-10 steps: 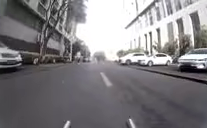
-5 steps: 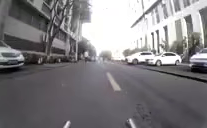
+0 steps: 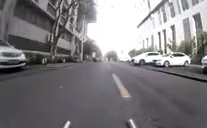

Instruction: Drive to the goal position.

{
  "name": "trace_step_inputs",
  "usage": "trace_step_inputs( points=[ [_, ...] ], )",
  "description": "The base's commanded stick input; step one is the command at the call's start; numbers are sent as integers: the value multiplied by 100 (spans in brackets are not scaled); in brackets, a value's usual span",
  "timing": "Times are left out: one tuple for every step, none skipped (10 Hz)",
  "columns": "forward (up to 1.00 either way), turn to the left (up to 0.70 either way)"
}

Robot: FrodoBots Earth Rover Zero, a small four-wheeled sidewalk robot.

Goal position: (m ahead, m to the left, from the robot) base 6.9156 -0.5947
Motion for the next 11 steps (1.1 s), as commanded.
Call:
trace_step_inputs(
  points=[
    [70, 0],
    [70, 0],
    [70, 0],
    [70, 0],
    [70, 0],
    [70, 0],
    [70, 0],
    [70, -1],
    [70, -1],
    [70, -1],
    [70, -1]
  ],
)
